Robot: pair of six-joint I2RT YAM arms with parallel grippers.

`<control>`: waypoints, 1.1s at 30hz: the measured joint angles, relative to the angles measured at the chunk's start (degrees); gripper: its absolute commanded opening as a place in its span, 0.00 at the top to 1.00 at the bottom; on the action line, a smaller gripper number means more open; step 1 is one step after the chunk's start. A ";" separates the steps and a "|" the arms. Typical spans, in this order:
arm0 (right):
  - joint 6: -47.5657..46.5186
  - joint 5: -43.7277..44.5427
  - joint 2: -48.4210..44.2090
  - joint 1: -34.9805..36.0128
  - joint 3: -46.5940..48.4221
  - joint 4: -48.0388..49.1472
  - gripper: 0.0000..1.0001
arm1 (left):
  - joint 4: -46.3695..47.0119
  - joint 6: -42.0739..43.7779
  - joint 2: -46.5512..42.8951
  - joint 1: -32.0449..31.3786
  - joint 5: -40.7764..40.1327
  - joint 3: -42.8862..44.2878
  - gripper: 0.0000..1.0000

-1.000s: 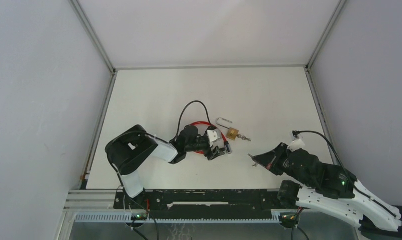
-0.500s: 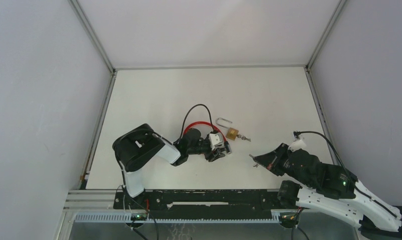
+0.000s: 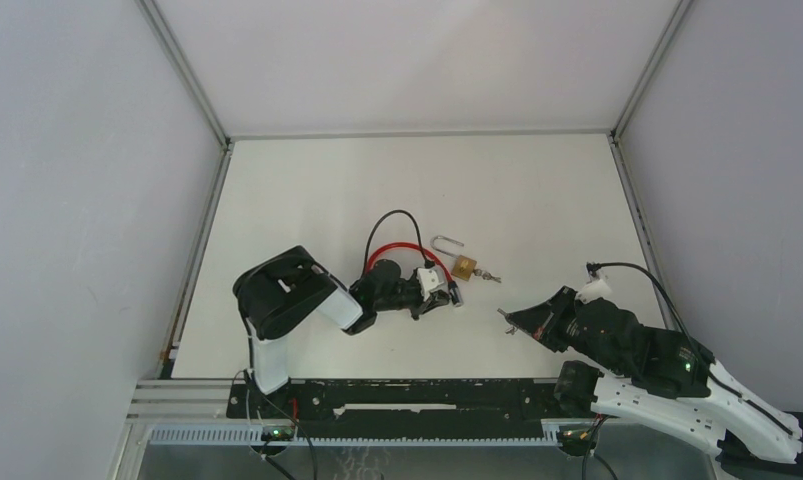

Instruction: Unlock with the key

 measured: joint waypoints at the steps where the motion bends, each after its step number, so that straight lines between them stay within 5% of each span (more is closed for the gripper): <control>1: 0.02 0.00 0.00 0.00 0.00 0.00 1.00 | 0.48 0.17 0.02 -0.09 -0.11 -0.31 0.96; 15: 2.29 1.25 1.79 0.02 -0.02 1.01 1.00 | -1.09 -12.98 -7.82 -0.59 -7.61 -6.47 1.00; 33: 17.07 -5.49 6.34 -6.36 -13.86 19.89 1.00 | -5.77 -32.54 -22.91 -1.49 -16.85 -7.93 1.00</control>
